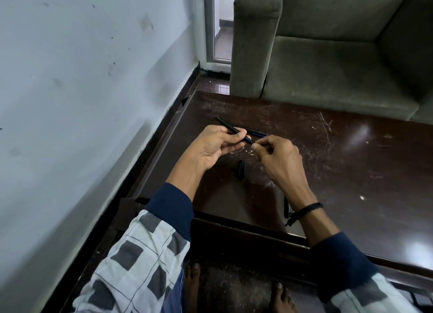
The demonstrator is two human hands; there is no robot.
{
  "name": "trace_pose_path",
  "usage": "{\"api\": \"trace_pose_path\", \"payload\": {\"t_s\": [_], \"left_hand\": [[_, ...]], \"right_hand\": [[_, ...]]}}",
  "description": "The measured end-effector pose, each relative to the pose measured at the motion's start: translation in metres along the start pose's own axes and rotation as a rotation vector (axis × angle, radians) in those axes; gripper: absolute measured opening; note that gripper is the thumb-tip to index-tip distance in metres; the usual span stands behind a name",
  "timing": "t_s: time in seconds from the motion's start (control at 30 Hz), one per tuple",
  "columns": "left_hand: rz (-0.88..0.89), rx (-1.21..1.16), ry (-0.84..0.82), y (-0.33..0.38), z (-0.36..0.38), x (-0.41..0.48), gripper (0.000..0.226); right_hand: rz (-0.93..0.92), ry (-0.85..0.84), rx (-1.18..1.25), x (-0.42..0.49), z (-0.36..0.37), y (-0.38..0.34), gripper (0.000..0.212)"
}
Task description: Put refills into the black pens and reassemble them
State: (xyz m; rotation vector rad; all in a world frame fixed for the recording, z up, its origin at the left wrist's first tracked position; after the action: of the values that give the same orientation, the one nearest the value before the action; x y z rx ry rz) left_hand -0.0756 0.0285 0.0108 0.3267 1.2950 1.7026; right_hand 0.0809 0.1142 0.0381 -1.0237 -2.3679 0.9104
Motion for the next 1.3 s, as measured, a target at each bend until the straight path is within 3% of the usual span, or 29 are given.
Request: {"api": "trace_pose_path", "payload": {"t_s": [0.8, 0.93, 1.17, 1.3], "left_hand": [[0.004, -0.018, 0.006, 0.0015, 0.0014, -0.0019, 0.013], [0.003, -0.012, -0.002, 0.0016, 0.003, -0.0013, 0.015], [0.004, 0.001, -0.013, 0.0016, 0.0021, -0.0017, 0.012], [0.007, 0.0, -0.024, 0.002, 0.0031, -0.0017, 0.012]], "right_hand": [[-0.001, 0.021, 0.003, -0.0012, 0.0006, -0.0008, 0.011], [0.014, -0.008, -0.015, -0.0006, 0.0024, 0.002, 0.025], [0.005, 0.017, 0.006, -0.0009, 0.0014, -0.0007, 0.013], [0.022, -0.019, -0.008, -0.0003, 0.0022, 0.0006, 0.031]]}}
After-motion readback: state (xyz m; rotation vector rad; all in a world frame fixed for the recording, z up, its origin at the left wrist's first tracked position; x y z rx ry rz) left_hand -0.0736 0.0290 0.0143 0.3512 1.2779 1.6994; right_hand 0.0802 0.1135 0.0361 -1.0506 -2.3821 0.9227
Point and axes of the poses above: each hand's wrist, its own x-axis towards the middle knuckle, its own z-axis out of the palm, y = z × x, the point moved 4 cm from there along x, towards the middle knuckle, and after that the axes turned 3 degrees about -x, right-handed, at the moved point
